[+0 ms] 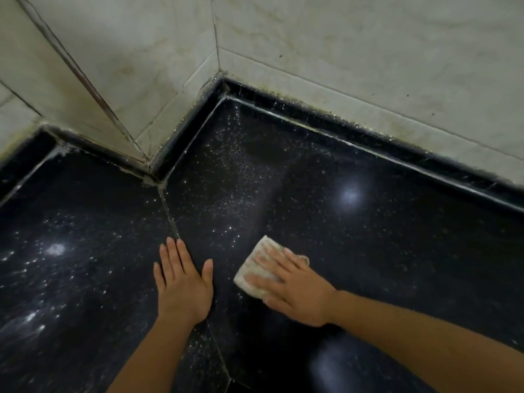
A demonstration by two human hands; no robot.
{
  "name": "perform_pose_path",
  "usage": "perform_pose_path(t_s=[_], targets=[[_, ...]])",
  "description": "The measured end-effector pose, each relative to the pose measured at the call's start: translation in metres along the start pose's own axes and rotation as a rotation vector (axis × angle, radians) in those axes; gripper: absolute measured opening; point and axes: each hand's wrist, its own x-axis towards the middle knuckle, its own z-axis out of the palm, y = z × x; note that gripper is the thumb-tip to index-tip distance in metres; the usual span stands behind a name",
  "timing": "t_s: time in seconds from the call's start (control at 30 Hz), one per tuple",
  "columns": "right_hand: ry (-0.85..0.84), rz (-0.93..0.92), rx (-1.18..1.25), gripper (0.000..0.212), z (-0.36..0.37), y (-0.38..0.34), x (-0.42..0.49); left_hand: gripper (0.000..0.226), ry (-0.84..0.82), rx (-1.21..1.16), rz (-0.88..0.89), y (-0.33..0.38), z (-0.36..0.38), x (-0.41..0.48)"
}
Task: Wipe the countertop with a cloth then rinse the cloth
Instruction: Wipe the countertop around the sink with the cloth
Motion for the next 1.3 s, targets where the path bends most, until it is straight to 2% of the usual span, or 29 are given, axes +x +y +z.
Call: perform_pose_path(t_s=[0.07,0.13,0.27,0.33,0.4,0.47,0.53,0.67,0.8,0.93,1.0,1.07,1.2,1.3], targets=[[-0.041,-0.129,-0.029,0.049,-0.001,0.014,-0.01,0.073,-0.003,0.0,-0.002,-0.001,0.0,0.0],[-0.017,-0.108,-0.09,0.048,-0.012,0.037,-0.008,0.072,0.004,-0.009,0.001,-0.001,0.0,0.0],[0.133,0.44,-0.038,0.05,-0.049,0.1,0.027,0.071,0.015,-0.026,0.018,-0.002,0.002,0.002],[0.17,0.653,0.06,0.051,-0.064,0.117,0.054,0.071,0.012,-0.027,0.015,-0.003,0.003,0.003],[0.21,0.794,0.188,0.053,-0.072,0.12,0.081,0.071,0.004,-0.028,0.012,-0.004,0.004,0.004],[0.244,0.85,0.222,0.054,-0.072,0.106,0.101,0.071,-0.004,-0.026,0.014,-0.005,0.004,0.005],[0.233,0.753,0.169,0.055,-0.062,0.084,0.107,0.072,0.001,-0.029,0.018,-0.005,0.004,0.005],[0.173,0.432,0.029,0.058,-0.029,0.033,0.085,0.071,0.019,-0.04,0.019,-0.004,0.003,0.004],[0.108,0.147,-0.008,0.052,-0.001,-0.005,0.048,0.07,0.009,-0.034,0.012,-0.003,0.003,0.004],[0.02,-0.08,-0.026,0.048,0.006,-0.003,0.013,0.071,0.04,-0.044,-0.003,-0.002,0.002,0.0],[0.026,-0.097,-0.037,0.047,-0.001,0.011,0.009,0.07,0.076,-0.05,0.013,-0.003,0.002,-0.001],[0.087,0.099,-0.017,0.049,-0.007,0.034,0.015,0.073,0.133,-0.061,0.048,-0.002,0.002,0.001],[0.28,0.688,0.144,0.052,-0.032,0.086,0.028,0.075,0.168,-0.083,0.066,0.003,-0.011,0.031],[0.381,0.993,0.254,0.05,-0.048,0.118,0.028,0.076,0.189,-0.099,0.021,0.012,-0.03,0.069]])
